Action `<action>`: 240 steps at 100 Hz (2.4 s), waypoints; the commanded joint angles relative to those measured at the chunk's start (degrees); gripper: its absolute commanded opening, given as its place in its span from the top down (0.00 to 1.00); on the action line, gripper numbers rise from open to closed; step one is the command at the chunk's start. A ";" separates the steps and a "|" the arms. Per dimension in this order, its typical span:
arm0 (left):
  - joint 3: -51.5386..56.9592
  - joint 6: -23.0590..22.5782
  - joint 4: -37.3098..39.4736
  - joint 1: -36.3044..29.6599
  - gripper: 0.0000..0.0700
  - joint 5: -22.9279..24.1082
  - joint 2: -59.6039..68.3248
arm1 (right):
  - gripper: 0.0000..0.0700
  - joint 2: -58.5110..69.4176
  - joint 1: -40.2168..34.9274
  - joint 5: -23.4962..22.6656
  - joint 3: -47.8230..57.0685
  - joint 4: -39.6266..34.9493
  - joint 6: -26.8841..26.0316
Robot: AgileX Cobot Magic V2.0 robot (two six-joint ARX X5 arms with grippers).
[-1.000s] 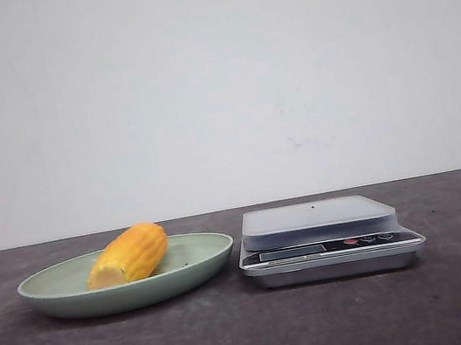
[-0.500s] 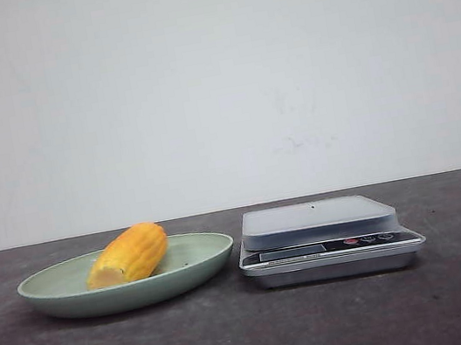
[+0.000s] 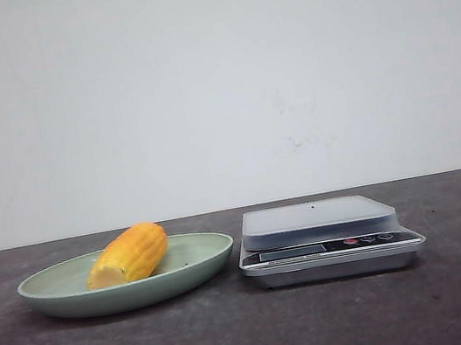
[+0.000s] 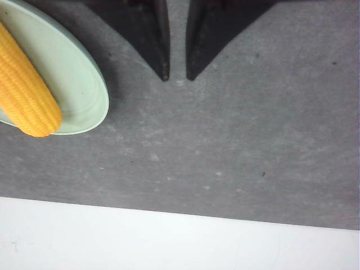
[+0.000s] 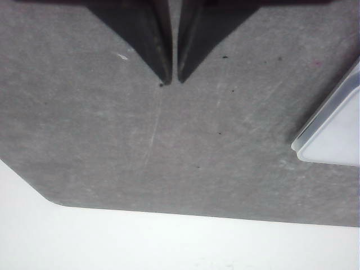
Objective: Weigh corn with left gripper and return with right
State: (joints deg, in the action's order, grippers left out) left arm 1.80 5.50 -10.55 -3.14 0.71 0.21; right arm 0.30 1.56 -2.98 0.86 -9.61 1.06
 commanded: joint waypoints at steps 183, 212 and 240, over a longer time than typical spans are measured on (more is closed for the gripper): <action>0.04 10.25 5.92 -0.11 0.98 -0.68 0.00 | 0.99 0.11 -0.31 -1.01 3.08 1.51 -14.38; 22.51 15.17 3.96 -0.26 0.98 -1.81 13.97 | 1.00 16.41 -0.31 -0.74 27.39 -4.83 -17.05; 48.98 14.01 -4.79 -1.05 0.36 -12.72 36.02 | 0.30 31.69 -0.76 -9.68 45.42 -11.47 -17.00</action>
State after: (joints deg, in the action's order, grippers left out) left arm 46.44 20.10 -13.15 -3.53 -9.65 32.62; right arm 31.03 1.13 -11.11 43.57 -20.62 -15.09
